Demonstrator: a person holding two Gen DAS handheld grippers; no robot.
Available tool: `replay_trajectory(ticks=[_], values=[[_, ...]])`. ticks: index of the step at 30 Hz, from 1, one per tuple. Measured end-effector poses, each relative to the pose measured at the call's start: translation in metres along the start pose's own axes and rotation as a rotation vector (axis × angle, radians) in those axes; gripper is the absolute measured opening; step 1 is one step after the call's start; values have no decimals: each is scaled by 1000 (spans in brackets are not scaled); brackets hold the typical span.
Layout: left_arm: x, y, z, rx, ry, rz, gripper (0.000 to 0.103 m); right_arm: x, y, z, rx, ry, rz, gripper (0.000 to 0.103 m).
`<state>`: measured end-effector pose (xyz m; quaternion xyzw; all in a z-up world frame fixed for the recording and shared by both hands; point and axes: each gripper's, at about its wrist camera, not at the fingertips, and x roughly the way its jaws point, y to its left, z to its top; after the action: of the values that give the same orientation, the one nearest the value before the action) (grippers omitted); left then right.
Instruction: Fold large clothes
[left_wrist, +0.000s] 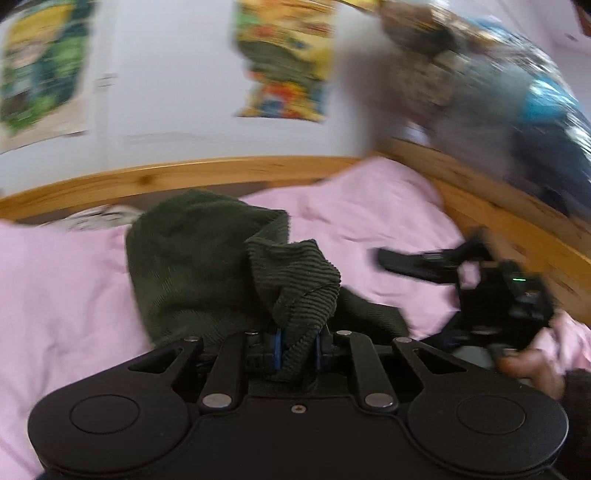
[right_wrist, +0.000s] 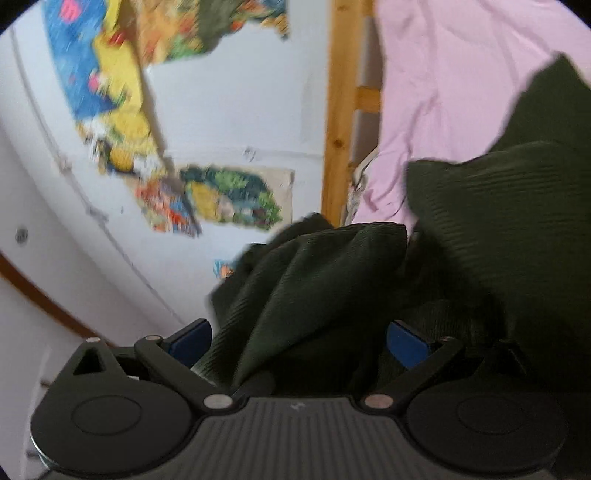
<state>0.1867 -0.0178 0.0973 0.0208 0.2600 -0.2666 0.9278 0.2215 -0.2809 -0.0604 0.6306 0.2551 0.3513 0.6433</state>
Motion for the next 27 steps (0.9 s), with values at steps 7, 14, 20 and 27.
replay_trajectory(ticks=[7, 14, 20, 27], values=[[7, -60, -19, 217, 71, -102, 16, -6, 10, 29, -17, -63, 72, 103], [15, -94, -37, 337, 115, -149, 16, -19, 68, 23, -319, -12, -198, 103], [33, -115, -52, 325, 151, -228, 18, -64, 89, 4, -416, -124, -357, 62], [64, -122, -61, 219, 171, -359, 18, -107, 76, -8, -459, -181, -507, 42]])
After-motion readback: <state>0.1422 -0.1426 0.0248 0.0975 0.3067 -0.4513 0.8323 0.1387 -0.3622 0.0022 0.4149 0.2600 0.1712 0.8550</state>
